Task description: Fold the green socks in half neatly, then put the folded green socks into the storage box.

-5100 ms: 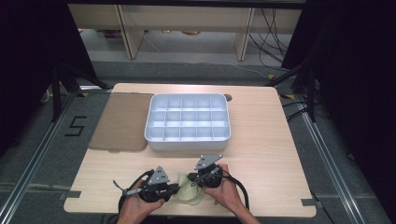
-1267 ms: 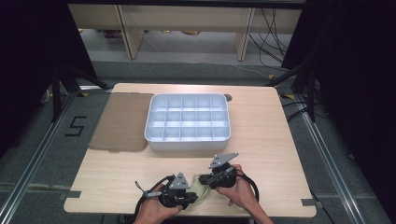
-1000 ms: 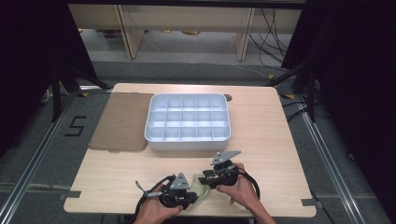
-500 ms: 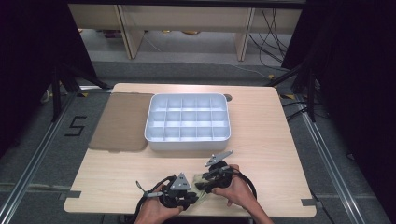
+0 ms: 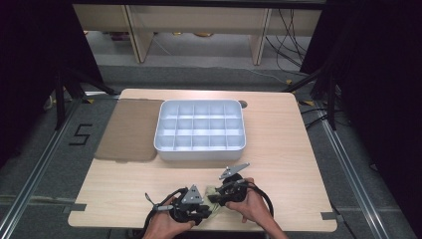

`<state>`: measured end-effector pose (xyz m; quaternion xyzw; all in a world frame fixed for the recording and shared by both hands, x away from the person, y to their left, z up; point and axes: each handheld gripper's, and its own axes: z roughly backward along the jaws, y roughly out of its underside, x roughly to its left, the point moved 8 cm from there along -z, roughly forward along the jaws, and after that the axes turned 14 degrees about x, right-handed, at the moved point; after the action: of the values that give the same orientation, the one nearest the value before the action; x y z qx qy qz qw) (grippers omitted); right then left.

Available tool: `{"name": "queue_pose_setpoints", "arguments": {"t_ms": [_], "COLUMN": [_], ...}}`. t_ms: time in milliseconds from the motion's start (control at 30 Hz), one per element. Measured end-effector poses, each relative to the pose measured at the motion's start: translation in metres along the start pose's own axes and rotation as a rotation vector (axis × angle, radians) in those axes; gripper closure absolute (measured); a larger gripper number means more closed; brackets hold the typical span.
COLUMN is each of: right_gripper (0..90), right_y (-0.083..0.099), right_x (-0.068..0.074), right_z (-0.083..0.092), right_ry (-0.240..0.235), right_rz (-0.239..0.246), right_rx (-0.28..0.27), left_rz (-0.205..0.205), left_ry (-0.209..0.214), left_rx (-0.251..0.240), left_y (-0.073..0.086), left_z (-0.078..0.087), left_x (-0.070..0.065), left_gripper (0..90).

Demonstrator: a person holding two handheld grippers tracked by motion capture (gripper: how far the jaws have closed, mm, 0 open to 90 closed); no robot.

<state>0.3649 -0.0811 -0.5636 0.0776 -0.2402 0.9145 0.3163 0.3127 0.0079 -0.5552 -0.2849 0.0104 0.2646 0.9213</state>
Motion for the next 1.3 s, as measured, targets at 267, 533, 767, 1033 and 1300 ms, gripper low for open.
{"name": "queue_pose_setpoints", "arguments": {"t_ms": [267,533,767,1033,1300], "right_gripper": [71.5,72.6,72.9,73.1,73.0], "right_y": [0.001,0.001,0.000,-0.004,-0.010], "right_x": [0.000,0.001,0.003,0.007,0.013], "right_z": [0.000,0.001,0.002,0.006,0.018], "right_ry": [-0.009,-0.007,-0.004,0.006,0.027], "right_rz": [-0.011,-0.011,-0.002,0.040,0.077], "right_rx": [-0.013,-0.011,-0.011,-0.023,-0.042], "left_rz": [0.021,0.119,0.192,0.238,0.228], "left_ry": [-0.023,-0.092,-0.120,-0.139,-0.173], "left_rx": [-0.017,-0.035,-0.073,-0.061,-0.058], "left_y": [0.006,0.039,0.057,0.064,0.069], "left_z": [0.015,0.037,0.049,0.049,0.052], "left_x": [0.008,0.035,0.044,0.050,0.056], "left_gripper": [61.5,41.3,35.3,26.5,25.4]}}
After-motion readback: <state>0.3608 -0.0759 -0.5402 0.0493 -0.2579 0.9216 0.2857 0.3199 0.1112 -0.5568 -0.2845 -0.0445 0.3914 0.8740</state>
